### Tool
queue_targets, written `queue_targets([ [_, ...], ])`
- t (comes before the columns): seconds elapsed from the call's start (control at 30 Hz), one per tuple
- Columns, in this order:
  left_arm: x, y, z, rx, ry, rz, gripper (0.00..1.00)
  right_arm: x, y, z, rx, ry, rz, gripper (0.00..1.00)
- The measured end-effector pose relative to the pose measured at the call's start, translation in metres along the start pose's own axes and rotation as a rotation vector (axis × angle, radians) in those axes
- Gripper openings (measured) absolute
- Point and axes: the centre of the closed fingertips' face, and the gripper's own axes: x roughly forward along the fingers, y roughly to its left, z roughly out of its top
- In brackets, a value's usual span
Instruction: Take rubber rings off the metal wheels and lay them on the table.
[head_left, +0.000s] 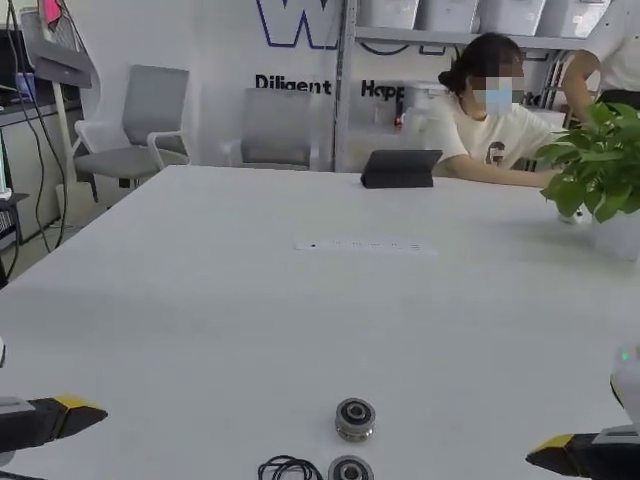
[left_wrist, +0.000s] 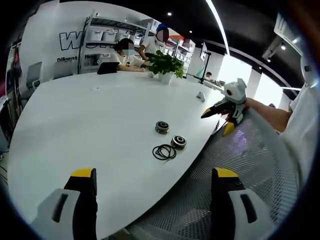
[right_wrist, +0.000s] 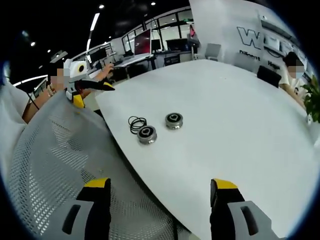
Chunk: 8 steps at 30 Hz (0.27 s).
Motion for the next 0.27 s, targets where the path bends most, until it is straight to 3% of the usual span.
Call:
queue_targets([
  [0.27,0.0012,-0.0026,0.0033,0.007,0.003,0.015,0.97,0.0004,0.0003,-0.0052,-0.018,0.028,-0.004,0.78],
])
